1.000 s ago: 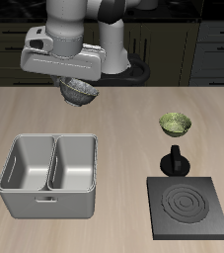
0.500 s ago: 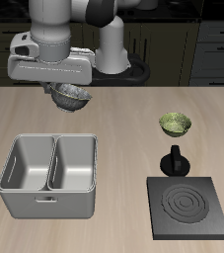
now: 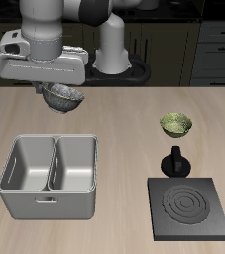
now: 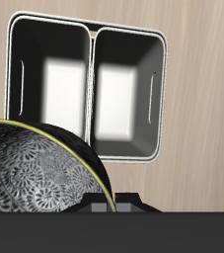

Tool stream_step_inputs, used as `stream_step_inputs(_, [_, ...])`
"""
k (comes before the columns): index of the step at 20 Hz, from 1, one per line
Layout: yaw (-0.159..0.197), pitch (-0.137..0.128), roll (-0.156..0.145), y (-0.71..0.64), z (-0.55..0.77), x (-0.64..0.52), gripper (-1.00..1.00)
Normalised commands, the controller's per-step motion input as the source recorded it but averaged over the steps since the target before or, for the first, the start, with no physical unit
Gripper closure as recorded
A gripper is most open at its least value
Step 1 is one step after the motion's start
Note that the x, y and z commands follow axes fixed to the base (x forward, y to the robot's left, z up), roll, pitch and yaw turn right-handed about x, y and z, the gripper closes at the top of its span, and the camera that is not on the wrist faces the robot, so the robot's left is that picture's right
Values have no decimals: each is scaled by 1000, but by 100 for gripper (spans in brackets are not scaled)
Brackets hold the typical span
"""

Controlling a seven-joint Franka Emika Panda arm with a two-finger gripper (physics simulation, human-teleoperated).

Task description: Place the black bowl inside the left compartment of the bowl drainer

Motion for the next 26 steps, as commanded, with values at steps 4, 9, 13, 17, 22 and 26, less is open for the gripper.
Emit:
stream_step_inputs(4, [-14,-5,-2,-165,88,206,100])
stream_step_inputs(9, [4,-25,33,46,70,94,100])
stream_step_inputs(13, [-2,-36,66,268,118,93,100])
stream_step_inputs(17, [-7,-53,66,165,151,104,100])
stream_step_inputs(22, [-4,-11,26,181,43,67,100])
stream_step_inputs(26, [25,-3,51,202,-17,68,100])
